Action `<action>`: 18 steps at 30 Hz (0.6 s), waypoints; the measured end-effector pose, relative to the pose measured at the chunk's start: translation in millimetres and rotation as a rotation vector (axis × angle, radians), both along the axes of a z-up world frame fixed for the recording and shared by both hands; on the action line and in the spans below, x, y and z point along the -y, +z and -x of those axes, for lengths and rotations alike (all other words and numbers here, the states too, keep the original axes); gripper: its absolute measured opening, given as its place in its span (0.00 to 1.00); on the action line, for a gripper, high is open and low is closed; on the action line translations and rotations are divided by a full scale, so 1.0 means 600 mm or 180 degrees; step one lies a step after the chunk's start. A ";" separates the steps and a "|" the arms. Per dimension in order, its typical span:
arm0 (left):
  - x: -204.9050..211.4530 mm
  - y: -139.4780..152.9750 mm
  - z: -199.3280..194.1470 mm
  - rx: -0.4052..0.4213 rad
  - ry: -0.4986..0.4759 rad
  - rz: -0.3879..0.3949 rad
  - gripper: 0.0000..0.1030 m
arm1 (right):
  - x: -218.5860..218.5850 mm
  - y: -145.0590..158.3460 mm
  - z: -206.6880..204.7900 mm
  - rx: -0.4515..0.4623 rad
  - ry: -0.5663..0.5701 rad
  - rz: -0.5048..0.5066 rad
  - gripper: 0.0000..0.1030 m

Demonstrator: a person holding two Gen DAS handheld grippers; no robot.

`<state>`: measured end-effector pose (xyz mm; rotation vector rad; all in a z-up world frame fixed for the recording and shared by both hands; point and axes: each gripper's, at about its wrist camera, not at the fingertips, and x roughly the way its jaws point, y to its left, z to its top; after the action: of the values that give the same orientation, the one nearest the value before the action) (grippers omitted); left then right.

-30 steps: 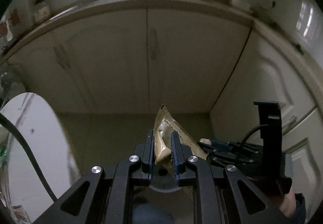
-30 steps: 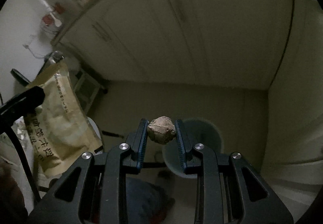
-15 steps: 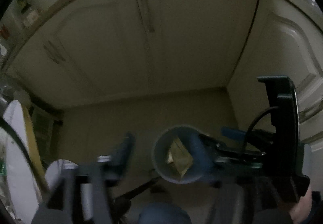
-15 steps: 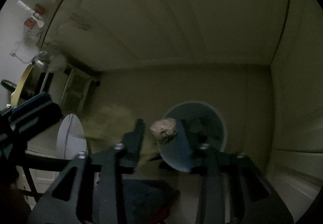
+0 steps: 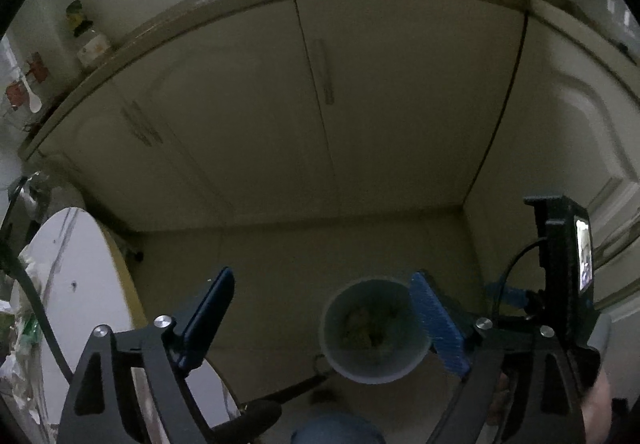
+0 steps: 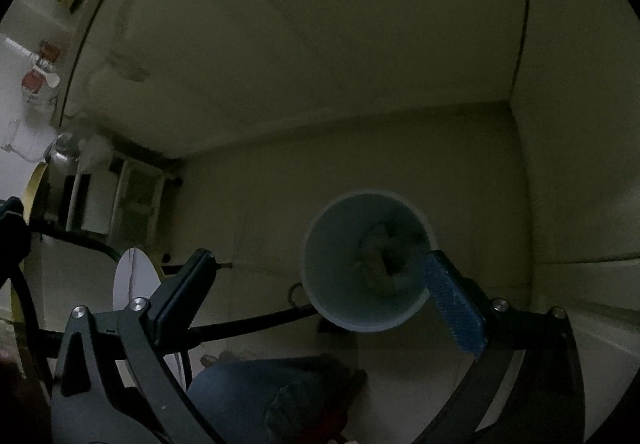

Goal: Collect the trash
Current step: 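Carry the paper ball and tan packet over the floor bin and open both tools, then return both tools to the table above the remaining trash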

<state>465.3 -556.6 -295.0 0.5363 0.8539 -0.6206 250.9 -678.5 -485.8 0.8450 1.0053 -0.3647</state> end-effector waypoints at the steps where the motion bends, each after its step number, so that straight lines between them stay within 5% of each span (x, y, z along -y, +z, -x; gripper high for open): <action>1: -0.013 0.005 0.010 0.0014 0.0004 0.0043 0.88 | -0.001 0.005 0.004 0.0017 -0.0015 0.0008 1.00; 7: -0.060 0.048 0.038 0.0088 -0.0023 0.0335 0.89 | -0.022 0.069 0.022 0.0130 -0.0071 0.0184 1.00; 18: -0.234 0.171 0.102 0.0348 0.0147 0.0897 0.96 | -0.121 0.285 0.028 0.0629 0.0035 0.0818 1.00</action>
<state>404.1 -416.1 -192.2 0.2914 0.6605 -0.6506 234.1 -605.7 -315.0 0.6292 0.7606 -0.3841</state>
